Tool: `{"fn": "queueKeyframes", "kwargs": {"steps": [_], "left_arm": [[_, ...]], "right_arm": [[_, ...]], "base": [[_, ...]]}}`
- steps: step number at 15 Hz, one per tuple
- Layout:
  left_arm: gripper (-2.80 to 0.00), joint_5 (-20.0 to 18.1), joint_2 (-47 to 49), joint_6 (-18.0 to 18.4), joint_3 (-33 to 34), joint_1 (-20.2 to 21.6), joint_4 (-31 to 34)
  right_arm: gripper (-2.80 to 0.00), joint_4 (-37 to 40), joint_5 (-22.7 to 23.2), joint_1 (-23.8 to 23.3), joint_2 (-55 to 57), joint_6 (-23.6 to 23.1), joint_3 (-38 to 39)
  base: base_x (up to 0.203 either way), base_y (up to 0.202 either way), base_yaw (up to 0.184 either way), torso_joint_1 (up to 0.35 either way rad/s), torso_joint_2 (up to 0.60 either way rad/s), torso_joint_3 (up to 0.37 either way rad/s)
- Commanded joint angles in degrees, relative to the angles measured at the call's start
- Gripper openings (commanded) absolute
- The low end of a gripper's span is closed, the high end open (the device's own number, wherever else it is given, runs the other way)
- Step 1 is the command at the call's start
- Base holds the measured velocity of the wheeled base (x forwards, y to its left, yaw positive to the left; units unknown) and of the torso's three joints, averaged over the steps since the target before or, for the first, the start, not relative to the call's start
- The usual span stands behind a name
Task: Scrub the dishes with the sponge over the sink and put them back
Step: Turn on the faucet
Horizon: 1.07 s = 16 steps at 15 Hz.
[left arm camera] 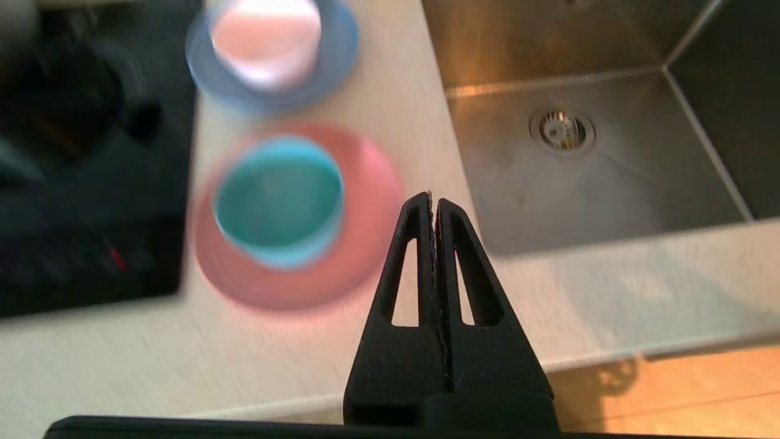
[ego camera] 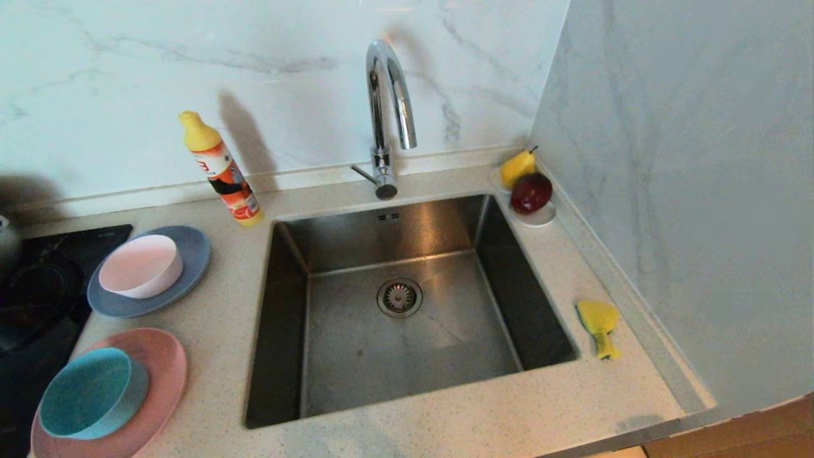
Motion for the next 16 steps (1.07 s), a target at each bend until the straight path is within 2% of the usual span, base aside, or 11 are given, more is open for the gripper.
{"fn": "queueKeyframes", "kwargs": {"steps": [1,3,5,8,11,16], "left_arm": [[-2.8,-1.2,-9.0,-0.9,7.0,1.3,-0.2],[-2.8,-2.8,-15.2,-0.2,14.2,1.5,-0.6],[-2.8,-3.6,-16.2,0.5,20.3,1.7,-3.1],[-2.8,-3.5,-16.1,1.4,26.8,1.8,-13.3],[-2.8,-3.9,-16.1,3.1,27.1,1.8,-14.0],[-2.8,-3.8,-16.2,2.9,27.1,1.8,-14.3]], "right_arm": [[-2.8,0.0,0.0,0.0,0.0,0.0,0.0],[-2.8,0.0,0.0,0.0,-0.1,0.0,0.0],[-2.8,0.0,0.0,0.0,0.0,0.0,0.0],[-2.8,0.0,0.0,0.0,0.0,0.0,0.0],[-2.8,0.0,0.0,0.0,0.0,0.0,0.0],[-2.8,0.0,0.0,0.0,0.0,0.0,0.0]], "base": [[0.0,0.0,0.0,0.0,0.0,0.0],[0.0,0.0,0.0,0.0,0.0,0.0],[0.0,0.0,0.0,0.0,0.0,0.0],[0.0,0.0,0.0,0.0,0.0,0.0],[0.0,0.0,0.0,0.0,0.0,0.0],[0.0,0.0,0.0,0.0,0.0,0.0]]}}
